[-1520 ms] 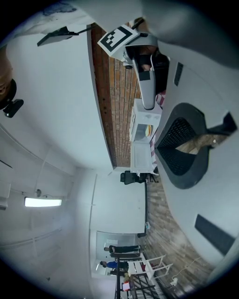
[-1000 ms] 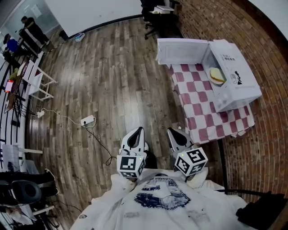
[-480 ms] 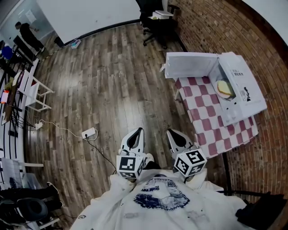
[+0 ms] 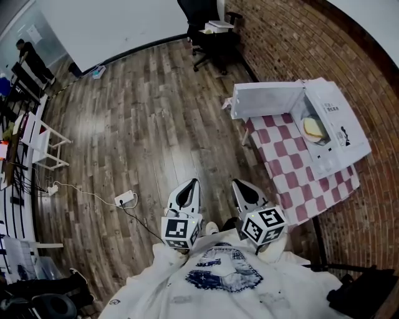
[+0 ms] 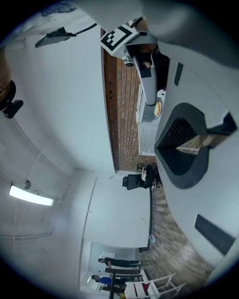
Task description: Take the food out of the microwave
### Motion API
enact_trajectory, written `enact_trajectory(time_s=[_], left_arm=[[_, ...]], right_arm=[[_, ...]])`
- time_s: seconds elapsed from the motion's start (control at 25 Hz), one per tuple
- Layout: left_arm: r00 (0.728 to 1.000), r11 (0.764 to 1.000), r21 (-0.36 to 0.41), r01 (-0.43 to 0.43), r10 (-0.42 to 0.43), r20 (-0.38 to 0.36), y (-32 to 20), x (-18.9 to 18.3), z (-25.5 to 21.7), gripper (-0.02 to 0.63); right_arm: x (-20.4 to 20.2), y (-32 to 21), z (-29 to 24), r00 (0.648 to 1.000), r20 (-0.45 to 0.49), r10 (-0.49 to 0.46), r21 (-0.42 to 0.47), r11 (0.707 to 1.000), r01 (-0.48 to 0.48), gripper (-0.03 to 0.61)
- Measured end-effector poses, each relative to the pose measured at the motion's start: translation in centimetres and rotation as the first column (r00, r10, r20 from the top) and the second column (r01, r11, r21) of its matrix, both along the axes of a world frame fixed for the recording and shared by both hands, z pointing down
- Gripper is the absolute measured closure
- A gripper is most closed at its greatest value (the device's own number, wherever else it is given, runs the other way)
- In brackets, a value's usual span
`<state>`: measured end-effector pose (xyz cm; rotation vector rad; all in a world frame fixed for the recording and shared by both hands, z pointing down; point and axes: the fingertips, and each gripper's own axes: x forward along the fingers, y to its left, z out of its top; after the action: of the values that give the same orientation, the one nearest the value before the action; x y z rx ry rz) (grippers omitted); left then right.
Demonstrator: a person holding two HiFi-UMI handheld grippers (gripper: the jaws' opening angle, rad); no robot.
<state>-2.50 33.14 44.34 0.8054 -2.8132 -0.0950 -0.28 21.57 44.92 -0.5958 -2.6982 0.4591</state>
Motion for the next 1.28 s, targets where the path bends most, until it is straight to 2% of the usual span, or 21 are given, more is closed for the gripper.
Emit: enact_trajectory(time_s=[0.56,0.88,1.28], left_arm=[[0.995,0.996,-0.006,-0.09,0.09,-0.037,-3.1,-3.7,1.8,0.606],[0.984,0.985,-0.019,-0.169,0.168,-0.053,-7.2,-8.6,2.8,0.606],[0.959,0.96,-0.031,-0.28,0.278,-0.053,-14.6,-15.2,2.5,0.606]], right_arm=[[-3.1,-2.6,2.0,0.996,-0.041,0.08,-0.005,0.997,-0.081,0.565],[-7.4,-6.2,3.3,0.985,-0.066,0.158,-0.021,0.987,-0.16,0.565],[-12.5,-13.1,3.3,0.96,-0.071,0.271,-0.027,0.962,-0.273,0.565]])
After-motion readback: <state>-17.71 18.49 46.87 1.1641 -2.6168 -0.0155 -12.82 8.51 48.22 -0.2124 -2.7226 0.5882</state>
